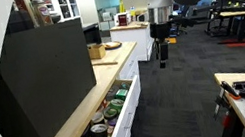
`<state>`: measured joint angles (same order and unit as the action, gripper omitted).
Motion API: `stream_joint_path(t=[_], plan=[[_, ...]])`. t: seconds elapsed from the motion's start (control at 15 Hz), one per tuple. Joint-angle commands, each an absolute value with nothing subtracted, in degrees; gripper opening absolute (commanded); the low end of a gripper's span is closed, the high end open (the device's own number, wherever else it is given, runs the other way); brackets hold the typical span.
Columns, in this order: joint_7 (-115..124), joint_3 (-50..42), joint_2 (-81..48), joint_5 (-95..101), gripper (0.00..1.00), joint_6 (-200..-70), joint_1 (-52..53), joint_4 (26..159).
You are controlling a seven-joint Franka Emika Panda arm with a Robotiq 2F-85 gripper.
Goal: Close the drawer
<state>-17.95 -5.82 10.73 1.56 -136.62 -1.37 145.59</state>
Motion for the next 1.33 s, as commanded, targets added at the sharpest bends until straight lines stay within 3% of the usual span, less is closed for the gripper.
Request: stream_joint_path(t=[0.0,0.73,1.27], plan=[[-16.5,-5.4,10.5,2.6,1.00,-138.5,-2.0,146.3],[-10.7,-4.7,-7.5,3.2,1.00,-166.3,-2.3,147.4],[-11.9,-0.7,-23.4,1.6,1.00,-174.4,-4.8,137.9]])
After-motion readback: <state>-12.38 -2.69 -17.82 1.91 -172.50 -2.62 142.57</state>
